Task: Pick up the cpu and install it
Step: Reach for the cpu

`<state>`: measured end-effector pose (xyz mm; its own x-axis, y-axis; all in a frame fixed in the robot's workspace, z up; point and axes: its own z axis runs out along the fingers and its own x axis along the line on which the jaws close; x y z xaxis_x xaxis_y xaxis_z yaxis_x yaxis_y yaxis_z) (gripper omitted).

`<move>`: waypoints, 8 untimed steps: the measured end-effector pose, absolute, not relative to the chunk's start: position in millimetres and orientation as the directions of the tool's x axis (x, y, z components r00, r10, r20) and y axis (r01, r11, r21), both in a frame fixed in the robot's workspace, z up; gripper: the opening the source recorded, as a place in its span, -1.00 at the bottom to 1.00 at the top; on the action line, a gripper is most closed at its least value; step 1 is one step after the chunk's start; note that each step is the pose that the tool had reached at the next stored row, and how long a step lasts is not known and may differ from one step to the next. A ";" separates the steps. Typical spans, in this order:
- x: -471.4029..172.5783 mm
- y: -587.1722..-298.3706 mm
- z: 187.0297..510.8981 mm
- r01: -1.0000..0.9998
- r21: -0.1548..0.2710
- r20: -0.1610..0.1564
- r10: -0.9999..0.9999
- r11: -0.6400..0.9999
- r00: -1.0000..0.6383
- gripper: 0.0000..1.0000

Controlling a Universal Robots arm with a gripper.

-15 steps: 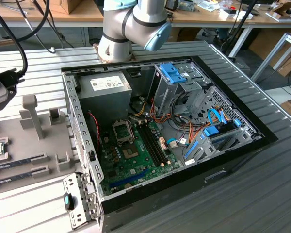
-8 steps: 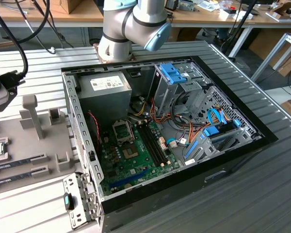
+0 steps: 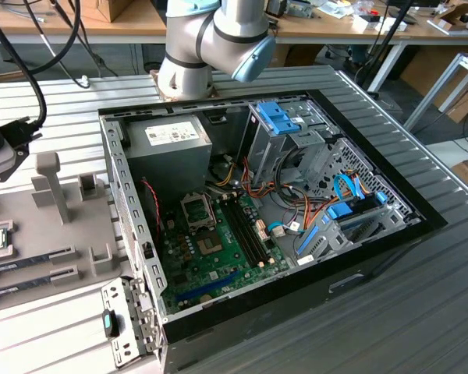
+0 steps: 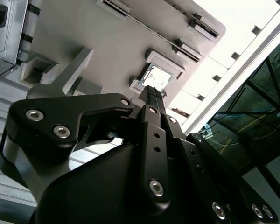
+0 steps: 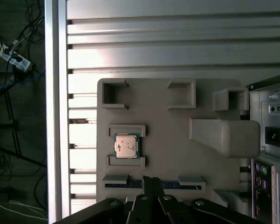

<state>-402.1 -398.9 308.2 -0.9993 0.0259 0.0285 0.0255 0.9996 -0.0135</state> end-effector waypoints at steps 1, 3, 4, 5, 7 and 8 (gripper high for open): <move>-402.1 -398.9 307.8 0.025 -0.013 0.029 0.026 1.000 -0.999 -0.79; -402.1 -398.9 306.6 0.025 -0.014 0.029 0.026 1.000 -0.999 -0.79; -402.1 -398.9 305.7 0.025 -0.014 0.029 0.026 1.000 -0.999 -0.79; -402.1 -398.9 304.9 0.025 -0.014 0.029 0.026 1.000 -0.999 -0.79; -402.1 -398.9 304.0 0.025 -0.014 0.029 0.026 1.000 -0.999 -0.79; -402.1 -398.9 303.6 0.025 -0.013 0.029 0.026 1.000 -0.999 -0.79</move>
<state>-402.1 -398.9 303.6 -0.9993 0.0258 0.0285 0.0255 0.9996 -0.0135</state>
